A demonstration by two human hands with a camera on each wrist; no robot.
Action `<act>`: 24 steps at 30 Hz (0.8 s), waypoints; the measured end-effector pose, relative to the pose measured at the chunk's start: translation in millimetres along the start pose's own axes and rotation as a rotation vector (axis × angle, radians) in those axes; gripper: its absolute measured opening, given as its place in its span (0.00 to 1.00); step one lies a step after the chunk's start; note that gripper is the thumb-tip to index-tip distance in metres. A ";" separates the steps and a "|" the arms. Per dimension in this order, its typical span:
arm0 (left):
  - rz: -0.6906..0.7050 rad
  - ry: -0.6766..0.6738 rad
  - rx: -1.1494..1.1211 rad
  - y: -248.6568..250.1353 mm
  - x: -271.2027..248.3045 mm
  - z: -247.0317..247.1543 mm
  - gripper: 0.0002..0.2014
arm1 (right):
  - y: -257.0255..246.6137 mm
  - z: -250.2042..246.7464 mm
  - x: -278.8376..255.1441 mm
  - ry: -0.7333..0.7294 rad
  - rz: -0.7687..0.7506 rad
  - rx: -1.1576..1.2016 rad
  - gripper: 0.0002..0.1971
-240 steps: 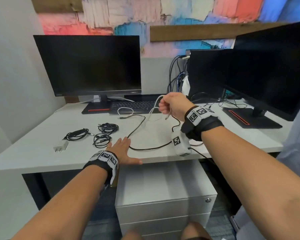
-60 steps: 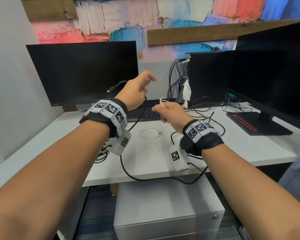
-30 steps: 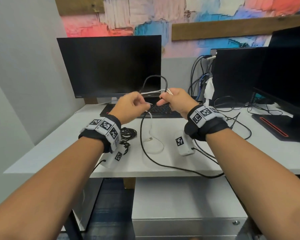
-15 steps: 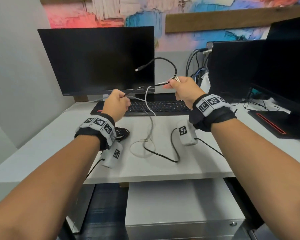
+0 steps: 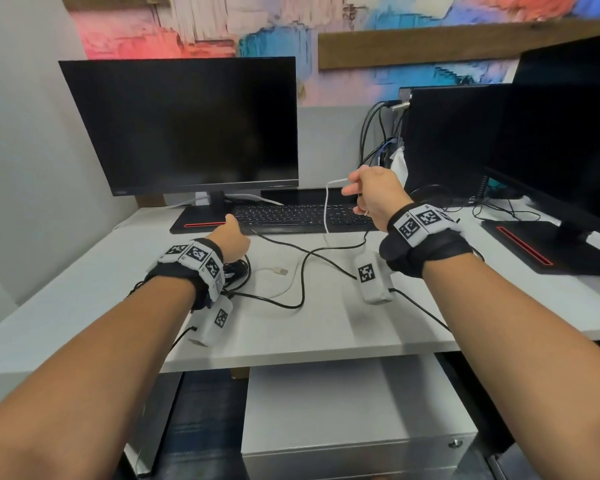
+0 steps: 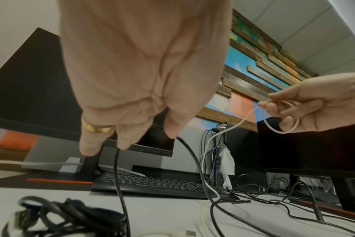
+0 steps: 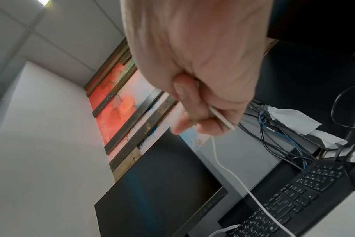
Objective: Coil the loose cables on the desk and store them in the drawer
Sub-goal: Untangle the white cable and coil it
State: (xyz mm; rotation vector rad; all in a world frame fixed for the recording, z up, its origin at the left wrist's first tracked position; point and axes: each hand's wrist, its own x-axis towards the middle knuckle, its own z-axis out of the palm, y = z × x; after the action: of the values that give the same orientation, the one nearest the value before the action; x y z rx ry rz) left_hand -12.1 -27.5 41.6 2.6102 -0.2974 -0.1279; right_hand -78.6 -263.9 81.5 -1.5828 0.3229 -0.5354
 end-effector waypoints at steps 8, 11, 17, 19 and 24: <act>0.300 0.117 -0.206 30.0 -13.7 -10.2 0.26 | -18.1 -6.8 -33.6 -0.221 -0.004 0.096 0.18; 0.406 0.199 -0.294 50.5 -25.3 -9.8 0.24 | -22.9 -11.4 -50.8 -0.309 0.035 0.184 0.18; 0.610 0.276 -0.285 85.0 -45.9 -1.8 0.23 | -27.0 -19.5 -77.7 -0.411 0.102 0.354 0.18; 0.622 0.264 -0.283 92.3 -49.4 3.6 0.16 | -29.4 -22.6 -84.7 -0.427 0.107 0.413 0.19; 0.644 0.192 -0.262 97.8 -52.0 24.3 0.09 | -42.0 -33.6 -97.7 -0.403 0.040 0.616 0.17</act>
State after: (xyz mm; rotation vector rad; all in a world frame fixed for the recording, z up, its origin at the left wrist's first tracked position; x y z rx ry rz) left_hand -84.5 -109.9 70.8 2.1293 -0.9555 0.2852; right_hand -183.6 -238.8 109.8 -1.0446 -0.1139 -0.2374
